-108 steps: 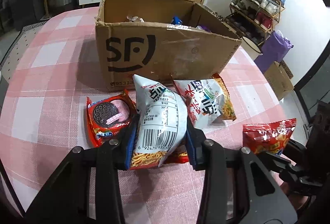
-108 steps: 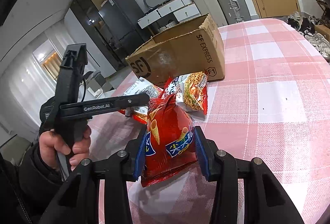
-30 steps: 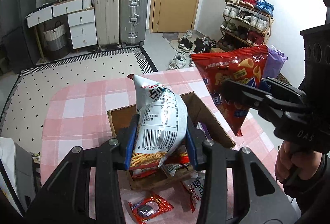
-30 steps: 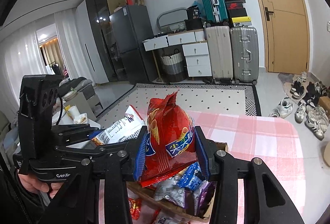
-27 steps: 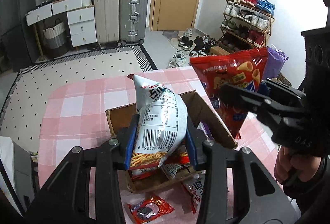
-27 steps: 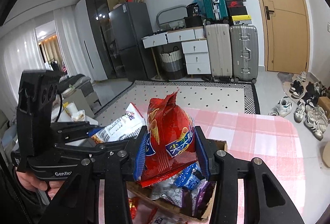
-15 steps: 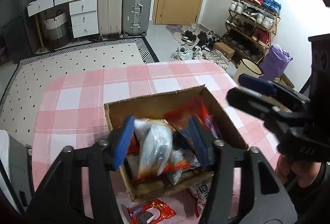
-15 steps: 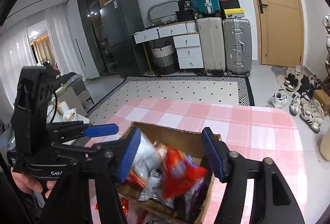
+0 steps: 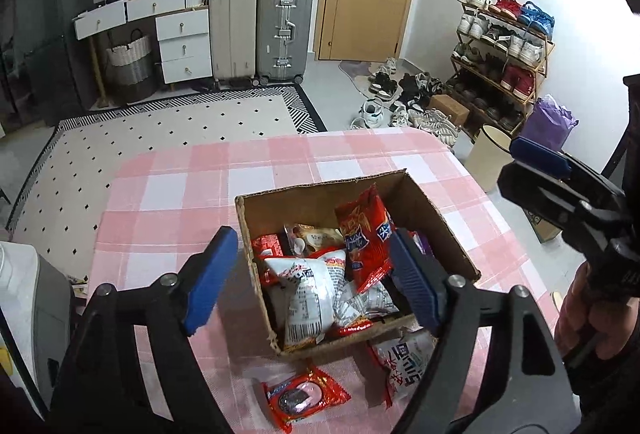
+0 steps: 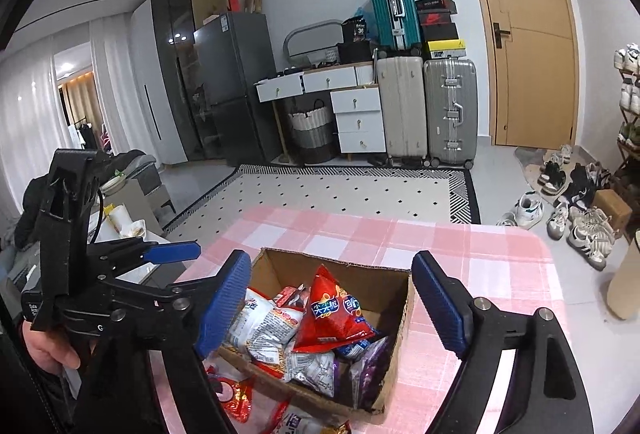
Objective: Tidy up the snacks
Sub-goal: 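Move both tools back toward the last packets beside the box, then grasp the white noodle snack bag with the right gripper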
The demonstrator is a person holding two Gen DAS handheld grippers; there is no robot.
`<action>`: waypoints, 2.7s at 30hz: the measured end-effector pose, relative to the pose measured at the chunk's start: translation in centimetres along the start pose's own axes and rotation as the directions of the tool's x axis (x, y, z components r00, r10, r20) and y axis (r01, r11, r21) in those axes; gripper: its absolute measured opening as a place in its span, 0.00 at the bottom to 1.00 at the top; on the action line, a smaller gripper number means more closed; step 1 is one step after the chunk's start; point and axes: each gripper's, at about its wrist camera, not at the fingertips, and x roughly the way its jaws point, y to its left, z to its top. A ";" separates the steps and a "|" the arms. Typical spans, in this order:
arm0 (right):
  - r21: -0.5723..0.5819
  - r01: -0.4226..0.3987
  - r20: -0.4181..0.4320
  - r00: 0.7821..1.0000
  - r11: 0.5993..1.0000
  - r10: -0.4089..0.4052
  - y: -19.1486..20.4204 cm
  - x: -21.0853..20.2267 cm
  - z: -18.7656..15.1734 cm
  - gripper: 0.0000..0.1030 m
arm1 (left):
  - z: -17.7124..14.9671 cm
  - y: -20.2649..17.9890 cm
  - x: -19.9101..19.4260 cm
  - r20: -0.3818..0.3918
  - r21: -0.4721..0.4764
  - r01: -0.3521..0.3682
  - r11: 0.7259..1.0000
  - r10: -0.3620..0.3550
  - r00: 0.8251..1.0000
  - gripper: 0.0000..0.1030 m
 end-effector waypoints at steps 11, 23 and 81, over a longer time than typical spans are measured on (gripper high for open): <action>-0.044 0.013 0.017 1.000 0.999 -0.012 2.7 -3.8 -0.5 0.91 | -2.0 0.0 -4.4 0.037 -0.022 -0.015 1.000 0.016 0.999 0.78; -0.125 0.055 0.028 0.998 0.991 -0.052 6.7 -7.3 -2.8 0.96 | -5.5 -0.5 -7.2 0.050 -0.020 -0.039 0.999 0.040 0.998 0.80; 0.182 0.007 -0.221 0.975 0.983 0.034 2.3 -1.8 -18.0 0.99 | -21.4 2.5 -5.5 -0.035 -0.184 -0.040 0.982 0.034 0.999 0.99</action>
